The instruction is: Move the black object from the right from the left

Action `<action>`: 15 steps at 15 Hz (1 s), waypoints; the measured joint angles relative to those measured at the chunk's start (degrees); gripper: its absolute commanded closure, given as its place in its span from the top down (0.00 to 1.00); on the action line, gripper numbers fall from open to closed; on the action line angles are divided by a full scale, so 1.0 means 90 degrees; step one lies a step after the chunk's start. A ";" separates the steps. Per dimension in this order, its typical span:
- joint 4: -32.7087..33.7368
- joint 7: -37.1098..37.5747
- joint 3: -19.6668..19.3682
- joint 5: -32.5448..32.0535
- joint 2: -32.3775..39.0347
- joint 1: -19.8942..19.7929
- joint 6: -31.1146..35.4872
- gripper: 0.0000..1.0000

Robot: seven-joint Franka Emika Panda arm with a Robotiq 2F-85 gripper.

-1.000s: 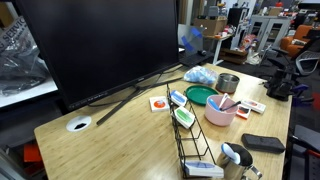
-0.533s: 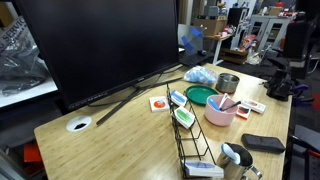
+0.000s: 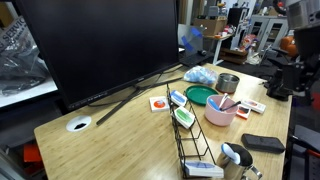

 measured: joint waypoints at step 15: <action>-0.0657 0.1216 -0.0341 0.0183 0.0388 -0.0376 0.1226 1.00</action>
